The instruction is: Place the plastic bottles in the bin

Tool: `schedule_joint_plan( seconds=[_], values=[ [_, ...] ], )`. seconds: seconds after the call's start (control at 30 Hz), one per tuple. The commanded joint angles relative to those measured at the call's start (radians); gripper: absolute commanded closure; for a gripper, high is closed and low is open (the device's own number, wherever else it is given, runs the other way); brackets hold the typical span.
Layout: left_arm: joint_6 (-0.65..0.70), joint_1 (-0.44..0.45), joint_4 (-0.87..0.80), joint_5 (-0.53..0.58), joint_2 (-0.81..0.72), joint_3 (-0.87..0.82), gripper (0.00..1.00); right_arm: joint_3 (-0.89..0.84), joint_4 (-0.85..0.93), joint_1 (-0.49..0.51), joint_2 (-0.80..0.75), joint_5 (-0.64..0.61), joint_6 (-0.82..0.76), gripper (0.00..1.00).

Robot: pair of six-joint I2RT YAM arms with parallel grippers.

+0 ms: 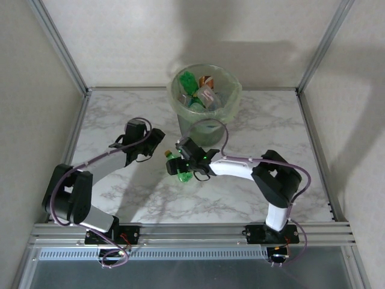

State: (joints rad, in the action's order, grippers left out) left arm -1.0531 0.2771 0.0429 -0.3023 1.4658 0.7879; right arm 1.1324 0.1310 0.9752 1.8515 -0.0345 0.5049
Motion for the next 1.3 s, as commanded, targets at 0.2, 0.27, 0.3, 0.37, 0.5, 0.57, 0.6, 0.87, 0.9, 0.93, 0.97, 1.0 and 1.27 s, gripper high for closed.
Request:
schedule_joint_plan(
  seconds=[0.2,0.27,0.3,0.37,0.5,0.57,0.6,0.87,0.9,0.93,0.97,1.0,1.27],
  values=[
    [0.070,-0.027,-0.093,0.062,-0.097,-0.020,0.42,0.101,0.110,0.039,0.091,-0.086,-0.012,0.33],
    [0.079,-0.026,-0.104,0.076,-0.109,-0.021,0.42,0.099,0.124,0.043,0.082,-0.099,-0.012,0.38],
    [0.083,-0.026,-0.110,0.082,-0.113,-0.020,0.42,0.095,0.129,0.046,0.072,-0.104,-0.015,0.40],
    [0.090,-0.027,-0.119,0.084,-0.118,-0.017,0.42,0.082,0.135,0.054,0.044,-0.114,-0.020,0.42],
    [0.098,-0.026,-0.135,0.093,-0.140,-0.001,0.42,0.055,0.162,0.077,-0.039,-0.129,-0.022,0.44],
    [0.107,-0.026,-0.148,0.105,-0.153,0.011,0.42,0.044,0.178,0.094,-0.095,-0.135,-0.026,0.44],
    [0.114,-0.027,-0.157,0.114,-0.158,0.021,0.41,0.043,0.192,0.106,-0.127,-0.143,-0.028,0.44],
    [0.130,-0.015,-0.209,0.140,-0.185,0.129,0.42,0.120,0.343,0.132,-0.374,-0.232,0.005,0.46],
    [0.133,-0.010,-0.214,0.146,-0.188,0.149,0.42,0.145,0.363,0.132,-0.400,-0.247,0.005,0.46],
    [0.136,-0.005,-0.217,0.150,-0.189,0.165,0.41,0.169,0.383,0.131,-0.419,-0.265,0.002,0.46],
    [0.140,0.001,-0.217,0.155,-0.189,0.184,0.41,0.203,0.414,0.132,-0.438,-0.291,-0.004,0.46],
    [0.141,0.006,-0.218,0.157,-0.187,0.199,0.41,0.242,0.448,0.128,-0.454,-0.326,-0.008,0.46],
    [0.168,0.061,-0.245,0.163,-0.171,0.312,0.40,0.558,0.562,-0.033,-0.543,-0.410,-0.081,0.46]
  ],
)
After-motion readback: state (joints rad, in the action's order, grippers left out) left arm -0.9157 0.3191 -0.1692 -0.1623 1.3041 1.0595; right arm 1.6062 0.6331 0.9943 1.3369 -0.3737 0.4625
